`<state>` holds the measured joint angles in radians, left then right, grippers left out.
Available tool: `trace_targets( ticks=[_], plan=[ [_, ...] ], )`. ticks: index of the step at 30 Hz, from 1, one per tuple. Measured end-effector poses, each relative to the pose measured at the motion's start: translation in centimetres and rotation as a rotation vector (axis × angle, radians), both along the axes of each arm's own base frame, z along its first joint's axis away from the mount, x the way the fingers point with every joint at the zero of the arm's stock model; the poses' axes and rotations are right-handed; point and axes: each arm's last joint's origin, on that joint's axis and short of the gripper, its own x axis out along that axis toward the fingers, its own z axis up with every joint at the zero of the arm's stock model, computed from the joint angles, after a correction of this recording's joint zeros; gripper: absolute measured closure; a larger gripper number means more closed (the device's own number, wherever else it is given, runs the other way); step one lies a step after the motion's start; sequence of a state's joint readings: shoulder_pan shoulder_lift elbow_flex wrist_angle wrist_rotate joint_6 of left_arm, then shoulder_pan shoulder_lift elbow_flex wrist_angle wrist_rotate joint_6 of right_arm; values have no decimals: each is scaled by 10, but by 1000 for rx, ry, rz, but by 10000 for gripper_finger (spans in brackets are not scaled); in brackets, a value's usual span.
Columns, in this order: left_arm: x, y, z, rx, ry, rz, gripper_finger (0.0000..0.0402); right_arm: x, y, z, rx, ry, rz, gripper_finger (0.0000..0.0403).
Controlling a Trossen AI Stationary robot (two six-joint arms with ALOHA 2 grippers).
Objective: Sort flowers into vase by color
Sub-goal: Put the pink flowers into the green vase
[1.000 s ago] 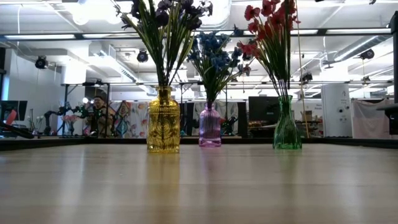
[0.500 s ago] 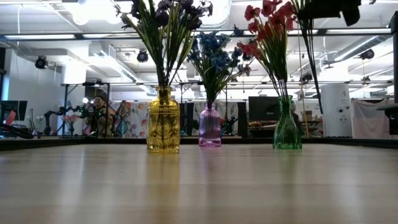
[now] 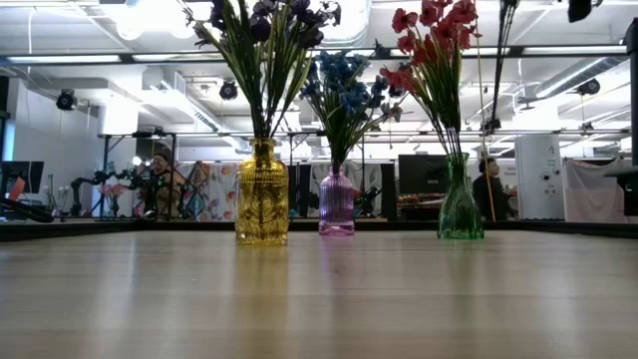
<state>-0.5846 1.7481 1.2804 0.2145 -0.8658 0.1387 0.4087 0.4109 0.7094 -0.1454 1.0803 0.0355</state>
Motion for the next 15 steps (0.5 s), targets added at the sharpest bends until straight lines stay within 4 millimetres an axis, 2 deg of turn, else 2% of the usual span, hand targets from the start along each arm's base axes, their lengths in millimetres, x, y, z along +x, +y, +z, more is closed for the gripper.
trace_targets(
  ticks=[4,8,15],
  plan=[
    [0,0,0,25,9,-5,228,-7,-3,5,-6,-78,-14,385],
    [0,0,0,60,19,-9,228,-4,-3,7,-40,-116,-30,385],
    [2,4,0,85,25,11,228,5,-4,-2,-48,-91,-114,385]
  ],
)
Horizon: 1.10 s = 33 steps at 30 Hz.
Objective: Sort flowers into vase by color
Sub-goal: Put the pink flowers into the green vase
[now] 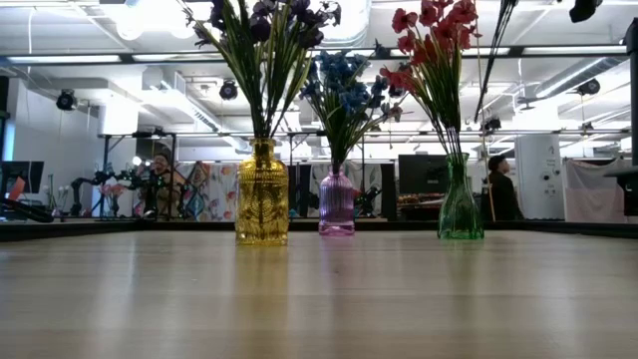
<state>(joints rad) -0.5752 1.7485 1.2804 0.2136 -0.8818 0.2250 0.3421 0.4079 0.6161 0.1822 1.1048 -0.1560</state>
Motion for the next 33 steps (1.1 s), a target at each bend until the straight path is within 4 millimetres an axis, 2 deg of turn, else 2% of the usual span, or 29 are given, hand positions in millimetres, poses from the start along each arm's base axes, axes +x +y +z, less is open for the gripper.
trace_targets(
  ticks=[3,6,11,16,23,33],
  plan=[
    [0,0,0,2,3,0,228,-3,-2,-5,11,-10,-14,385],
    [-1,0,-2,7,17,-1,228,-7,-3,-12,15,-55,50,385],
    [-2,0,-5,-3,38,4,228,-10,-3,-34,-10,-33,82,385],
    [-2,0,-5,-6,38,5,228,-13,-3,-45,-23,-50,113,385],
    [-1,-1,-5,-34,40,-40,228,-17,-4,-43,-40,-103,114,385],
    [1,1,-4,-47,26,-36,228,-2,0,-41,-44,-66,75,385]
  ],
)
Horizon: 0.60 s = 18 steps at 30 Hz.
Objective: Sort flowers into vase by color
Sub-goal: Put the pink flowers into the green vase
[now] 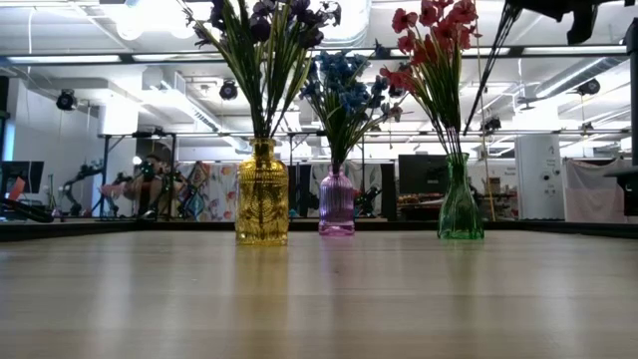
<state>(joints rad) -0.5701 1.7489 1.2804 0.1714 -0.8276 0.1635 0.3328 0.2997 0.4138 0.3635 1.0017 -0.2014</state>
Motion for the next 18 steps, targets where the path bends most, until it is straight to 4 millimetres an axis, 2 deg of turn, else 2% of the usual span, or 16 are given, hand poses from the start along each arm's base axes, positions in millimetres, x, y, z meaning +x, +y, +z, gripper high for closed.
trace_targets(
  ticks=[18],
  plan=[
    [1,1,-3,-7,4,5,228,17,5,-2,-29,64,-29,385]
  ],
)
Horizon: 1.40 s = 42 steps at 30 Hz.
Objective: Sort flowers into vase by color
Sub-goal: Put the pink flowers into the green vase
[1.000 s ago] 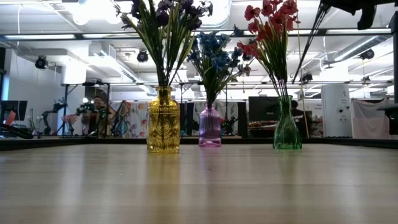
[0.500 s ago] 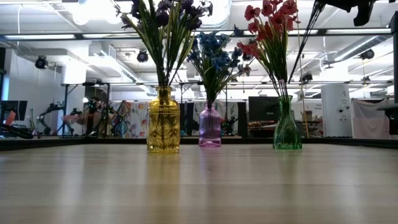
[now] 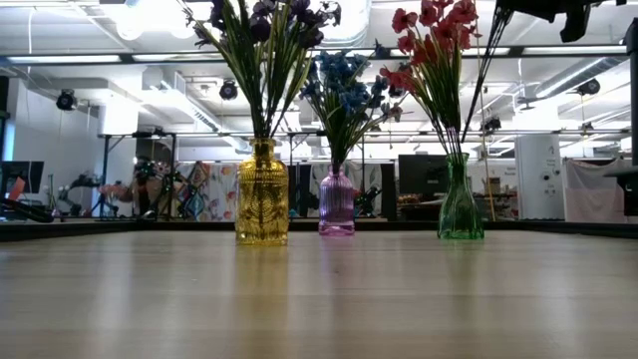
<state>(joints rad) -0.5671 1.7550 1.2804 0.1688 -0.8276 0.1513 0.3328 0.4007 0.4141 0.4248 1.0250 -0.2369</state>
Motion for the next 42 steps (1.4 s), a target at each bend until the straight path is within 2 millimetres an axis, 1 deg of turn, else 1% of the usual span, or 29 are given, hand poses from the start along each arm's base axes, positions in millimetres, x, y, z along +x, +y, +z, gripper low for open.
trace_targets(
  ticks=[10,22,31,42],
  plan=[
    [0,0,0,0,0,0,228,5,1,-2,-4,32,-25,385],
    [0,1,0,-1,-1,2,228,13,-4,-5,21,22,-85,385],
    [0,1,0,2,3,3,228,14,-4,-6,41,8,-79,385],
    [0,1,0,0,4,3,228,34,2,-17,-4,126,-84,385]
  ],
)
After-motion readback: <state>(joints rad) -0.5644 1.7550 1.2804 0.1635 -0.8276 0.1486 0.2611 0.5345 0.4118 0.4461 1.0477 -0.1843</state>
